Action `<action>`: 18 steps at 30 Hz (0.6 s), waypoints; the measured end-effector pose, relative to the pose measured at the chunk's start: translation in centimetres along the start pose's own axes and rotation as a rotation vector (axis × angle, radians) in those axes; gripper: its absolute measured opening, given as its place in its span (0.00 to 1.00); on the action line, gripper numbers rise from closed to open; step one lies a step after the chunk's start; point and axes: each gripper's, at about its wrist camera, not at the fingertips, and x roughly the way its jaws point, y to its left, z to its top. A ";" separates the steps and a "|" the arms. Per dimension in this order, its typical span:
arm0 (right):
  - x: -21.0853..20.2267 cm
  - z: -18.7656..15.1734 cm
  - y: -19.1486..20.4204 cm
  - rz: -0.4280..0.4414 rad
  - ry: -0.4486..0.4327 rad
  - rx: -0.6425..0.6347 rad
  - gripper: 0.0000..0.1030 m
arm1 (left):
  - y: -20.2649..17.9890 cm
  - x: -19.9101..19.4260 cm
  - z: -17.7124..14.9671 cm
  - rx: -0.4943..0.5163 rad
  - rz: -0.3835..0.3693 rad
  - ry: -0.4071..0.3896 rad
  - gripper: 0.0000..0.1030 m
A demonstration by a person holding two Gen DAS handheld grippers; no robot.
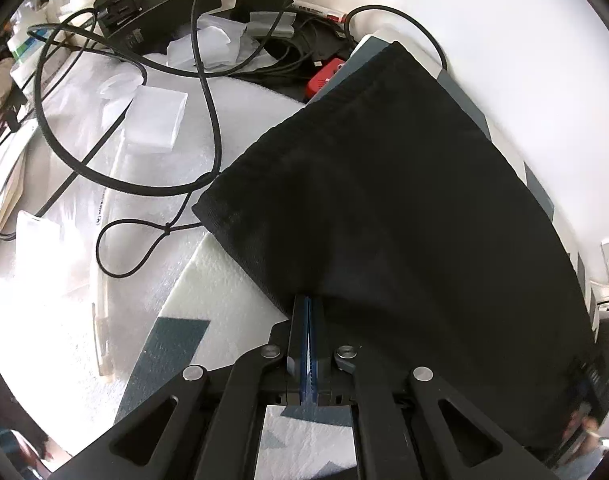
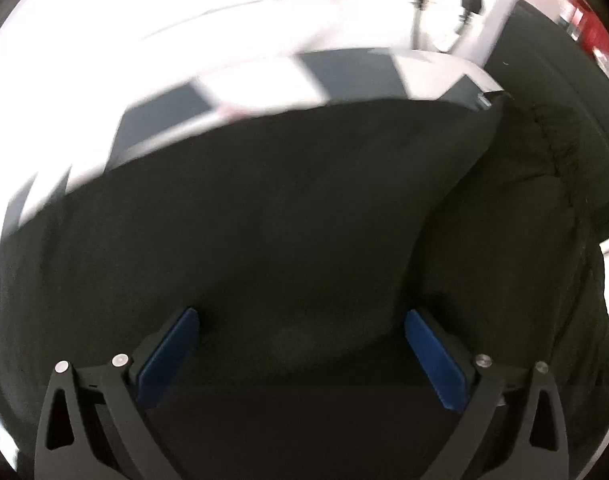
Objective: Fold clothes
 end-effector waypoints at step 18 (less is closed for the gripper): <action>-4.8 0.1 6.6 0.008 -0.126 -0.263 1.00 | -17.5 4.8 7.2 0.397 0.047 -0.093 0.44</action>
